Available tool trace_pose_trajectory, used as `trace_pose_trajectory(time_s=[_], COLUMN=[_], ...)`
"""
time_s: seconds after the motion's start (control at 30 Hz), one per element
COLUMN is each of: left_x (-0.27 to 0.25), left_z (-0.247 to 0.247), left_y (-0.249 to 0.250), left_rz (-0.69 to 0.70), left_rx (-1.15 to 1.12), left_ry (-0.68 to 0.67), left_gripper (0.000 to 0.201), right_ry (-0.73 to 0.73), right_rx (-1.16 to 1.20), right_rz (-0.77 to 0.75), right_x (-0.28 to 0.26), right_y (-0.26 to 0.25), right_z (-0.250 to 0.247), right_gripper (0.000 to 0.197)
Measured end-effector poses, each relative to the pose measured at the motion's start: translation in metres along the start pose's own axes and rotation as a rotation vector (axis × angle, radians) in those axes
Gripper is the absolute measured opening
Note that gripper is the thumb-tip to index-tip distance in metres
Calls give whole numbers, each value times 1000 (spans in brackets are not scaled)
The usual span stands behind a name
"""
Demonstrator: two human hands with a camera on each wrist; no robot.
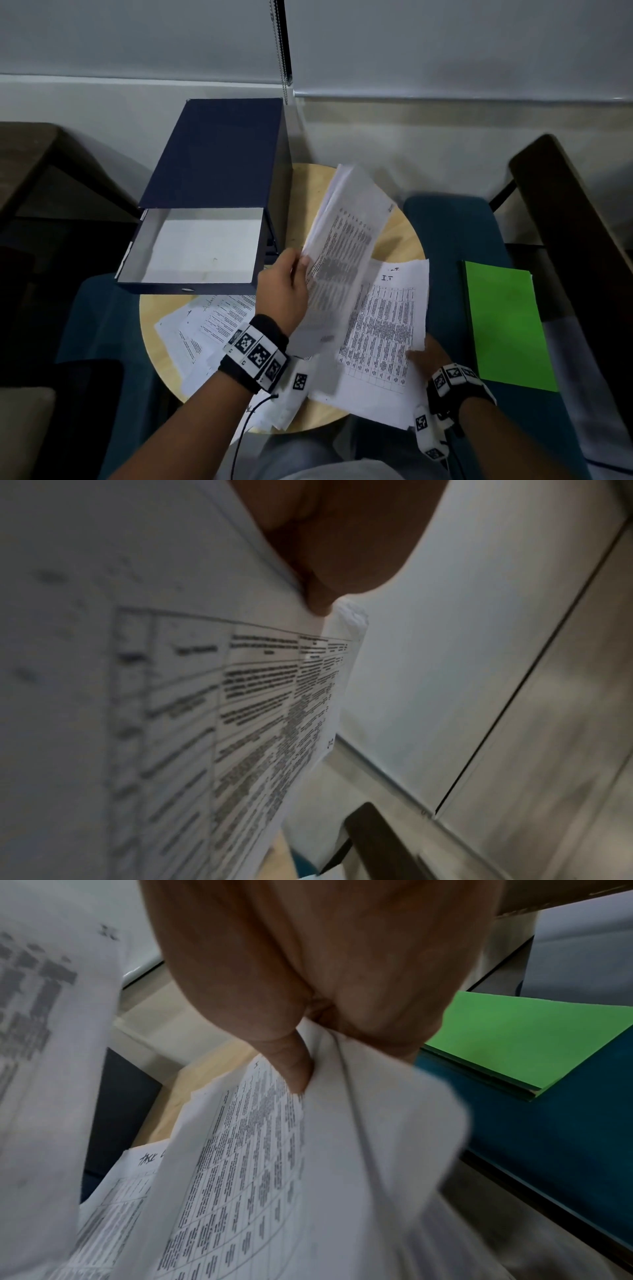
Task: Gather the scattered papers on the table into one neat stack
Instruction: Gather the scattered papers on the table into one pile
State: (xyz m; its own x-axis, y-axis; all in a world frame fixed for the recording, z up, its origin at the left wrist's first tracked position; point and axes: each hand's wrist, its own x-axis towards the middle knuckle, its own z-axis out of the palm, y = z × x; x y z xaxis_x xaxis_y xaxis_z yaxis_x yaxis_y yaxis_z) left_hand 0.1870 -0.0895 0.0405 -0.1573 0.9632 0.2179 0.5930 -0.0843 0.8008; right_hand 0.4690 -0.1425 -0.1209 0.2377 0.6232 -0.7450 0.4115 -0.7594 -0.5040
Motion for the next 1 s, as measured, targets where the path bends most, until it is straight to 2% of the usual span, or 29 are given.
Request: trace_pose_trajectory(time_s=[0.1, 0.17, 0.23, 0.27, 0.33, 0.37, 0.4, 0.47, 0.53, 0.6, 0.63, 0.73, 0.9, 1.0], left_x=[7, 7, 2, -2, -12, -19, -27, -41, -53, -61, -64, -68, -71, -68], left_z=[5, 15, 32, 41, 58, 64, 69, 72, 65, 54, 47, 22, -24, -43], left_y=[-1, -9, -20, -26, -44, -55, -67, -89, -101, -110, -115, -131, -172, -194], left_rz=[-62, -171, -287, -331, -418, -475, -532, -592, -623, -649, -648, -656, -740, -733], left_rx=[-149, -229, -190, -134, -19, 29, 81, 207, 268, 293, 326, 440, 466, 517], left_ry=[-15, -62, -136, -190, -347, -438, -521, -648, -702, -704, -704, -676, -464, -428], left_gripper=[20, 23, 28, 29, 41, 50, 57, 64, 59, 50, 47, 39, 28, 36], right_ry=[-28, -36, -21, -12, -68, -120, -177, -159, -144, -101, -75, -26, 50, 73], right_rx=[17, 110, 234, 337, 568, 652, 672, 637, 533, 379, 347, 256, 126, 90], right_rz=[19, 46, 53, 70, 166, 187, 158, 135, 75, -35, -31, -12, 48, 66], right_x=[-4, 2, 7, 9, 8, 6, 5, 2, 2, -2, -6, 0, 14, 14], right_y=[-3, 5, 13, 19, 22, 22, 23, 19, 18, 13, 10, 14, 21, 20], right_z=[-2, 0, -1, -1, -1, -1, -2, -3, -2, 0, 2, 7, 14, 15], right_gripper=[41, 34, 28, 34, 70, 81, 85, 84, 81, 53, 42, 27, 50, 53])
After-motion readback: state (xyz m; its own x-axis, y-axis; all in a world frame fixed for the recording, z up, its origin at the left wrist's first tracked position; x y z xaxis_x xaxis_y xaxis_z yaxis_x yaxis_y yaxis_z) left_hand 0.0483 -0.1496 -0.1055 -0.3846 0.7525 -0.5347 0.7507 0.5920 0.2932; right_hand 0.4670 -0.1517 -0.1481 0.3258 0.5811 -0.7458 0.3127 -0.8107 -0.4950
